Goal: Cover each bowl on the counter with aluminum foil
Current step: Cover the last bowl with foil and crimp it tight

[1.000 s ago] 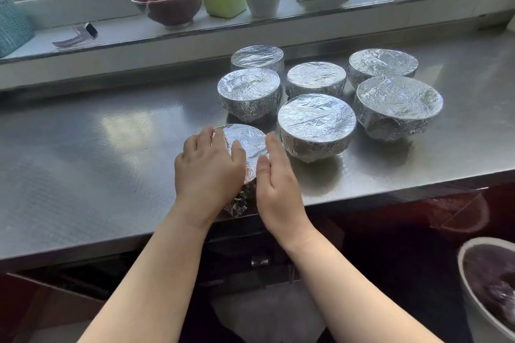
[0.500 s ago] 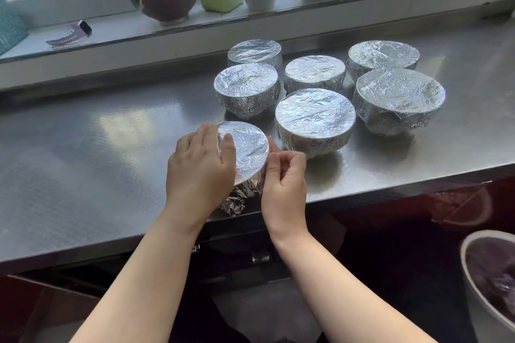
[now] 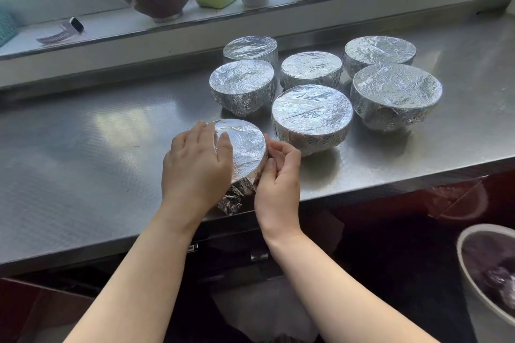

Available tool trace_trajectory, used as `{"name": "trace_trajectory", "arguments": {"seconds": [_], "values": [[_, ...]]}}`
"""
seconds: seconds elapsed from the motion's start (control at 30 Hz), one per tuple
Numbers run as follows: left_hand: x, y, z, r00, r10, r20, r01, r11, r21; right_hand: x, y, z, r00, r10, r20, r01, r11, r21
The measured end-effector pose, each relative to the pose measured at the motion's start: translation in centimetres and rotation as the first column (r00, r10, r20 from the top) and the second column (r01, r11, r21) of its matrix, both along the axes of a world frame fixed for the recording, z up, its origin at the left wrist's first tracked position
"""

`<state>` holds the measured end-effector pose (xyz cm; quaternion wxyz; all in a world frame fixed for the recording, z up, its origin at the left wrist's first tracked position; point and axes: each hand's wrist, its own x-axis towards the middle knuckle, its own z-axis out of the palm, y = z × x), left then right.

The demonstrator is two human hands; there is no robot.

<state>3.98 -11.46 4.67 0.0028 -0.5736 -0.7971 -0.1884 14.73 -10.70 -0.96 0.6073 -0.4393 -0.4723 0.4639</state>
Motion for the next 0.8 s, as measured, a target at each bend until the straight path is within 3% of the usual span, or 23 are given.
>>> {"name": "trace_trajectory", "arguments": {"seconds": [0.23, 0.37, 0.57, 0.63, 0.7, 0.8], "values": [[0.0, 0.0, 0.1, 1.000, 0.002, 0.005, -0.002, 1.000, -0.005, -0.6, -0.1, -0.3, 0.997, -0.025, 0.069, 0.021, 0.998, 0.062], [-0.2, 0.1, 0.1, 1.000, -0.002, 0.007, 0.002, 1.000, -0.017, -0.3, -0.5, -0.1, 0.979, -0.034, 0.202, 0.015, 0.995, 0.094], [-0.3, 0.1, 0.2, 1.000, -0.007, 0.006, 0.007, 0.999, -0.033, 0.2, -0.4, 0.1, 0.879, 0.076, 0.471, -0.092, 0.996, 0.013], [-0.5, 0.1, 0.2, 1.000, -0.001, 0.007, 0.001, 0.999, -0.032, 0.2, -0.5, 0.2, 0.817, 0.128, 0.562, -0.146, 0.989, -0.013], [-0.6, 0.0, 0.3, 1.000, 0.005, 0.007, -0.004, 1.000, -0.031, 0.1, -0.7, 0.0, 0.717, 0.075, 0.693, -0.126, 0.992, 0.022], [-0.6, -0.1, 0.3, 1.000, 0.019, 0.000, -0.019, 0.999, -0.036, 0.2, -0.8, -0.9, 0.414, -0.072, 0.907, -0.093, 0.988, 0.121]]}}
